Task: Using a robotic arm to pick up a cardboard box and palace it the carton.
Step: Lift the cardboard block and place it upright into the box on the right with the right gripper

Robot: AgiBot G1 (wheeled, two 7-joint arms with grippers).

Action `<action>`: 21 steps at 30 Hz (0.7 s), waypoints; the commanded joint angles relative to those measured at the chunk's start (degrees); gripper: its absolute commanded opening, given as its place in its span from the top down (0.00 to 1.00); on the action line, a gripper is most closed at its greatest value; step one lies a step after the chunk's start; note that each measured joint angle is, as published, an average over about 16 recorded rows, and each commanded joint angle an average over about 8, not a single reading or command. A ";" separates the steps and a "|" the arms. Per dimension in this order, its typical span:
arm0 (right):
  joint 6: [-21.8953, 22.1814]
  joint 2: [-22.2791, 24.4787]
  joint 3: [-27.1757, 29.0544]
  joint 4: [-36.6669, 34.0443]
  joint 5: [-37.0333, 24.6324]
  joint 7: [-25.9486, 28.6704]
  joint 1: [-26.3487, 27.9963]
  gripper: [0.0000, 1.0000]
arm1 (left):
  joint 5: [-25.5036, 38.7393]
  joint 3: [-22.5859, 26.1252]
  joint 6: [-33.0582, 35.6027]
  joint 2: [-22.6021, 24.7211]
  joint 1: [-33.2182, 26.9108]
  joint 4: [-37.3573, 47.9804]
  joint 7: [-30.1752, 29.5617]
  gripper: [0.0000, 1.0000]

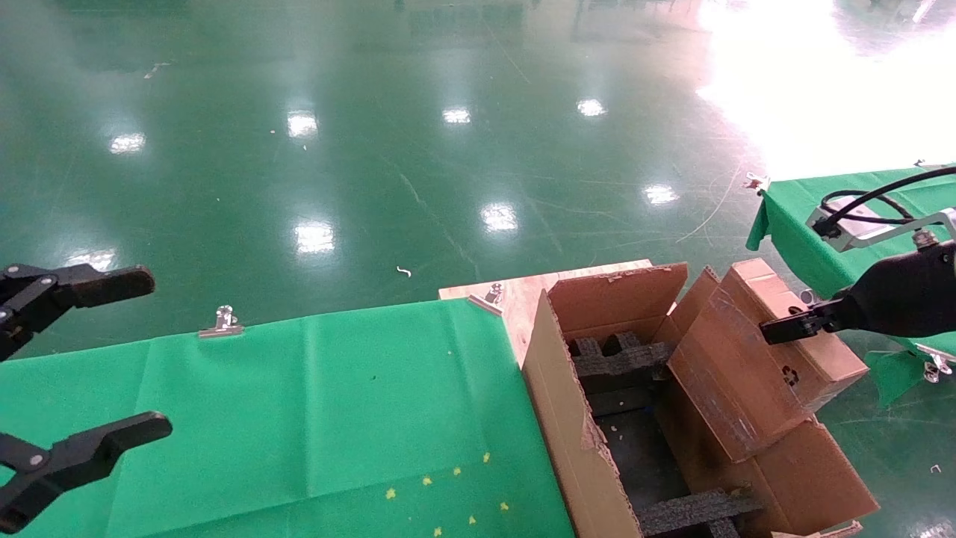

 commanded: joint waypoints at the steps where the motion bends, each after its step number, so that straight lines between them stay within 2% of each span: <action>1: 0.29 0.16 -0.05 0.21 -0.09 0.48 -0.05 1.00 | 0.00 0.00 0.00 0.00 0.00 0.00 0.00 0.00; 5: 0.35 -0.08 -0.07 -0.03 -0.14 0.32 -0.16 1.00 | 0.00 0.00 0.00 0.00 0.00 0.00 0.00 0.00; 8: 1.44 0.01 -0.34 0.88 -0.90 2.21 -0.57 1.00 | 0.00 0.00 -0.01 0.00 0.00 0.00 0.00 0.00; 21: 8.88 3.60 -2.75 14.75 -11.32 18.86 -2.94 1.00 | 0.00 0.00 -0.01 0.00 0.00 0.00 0.00 0.00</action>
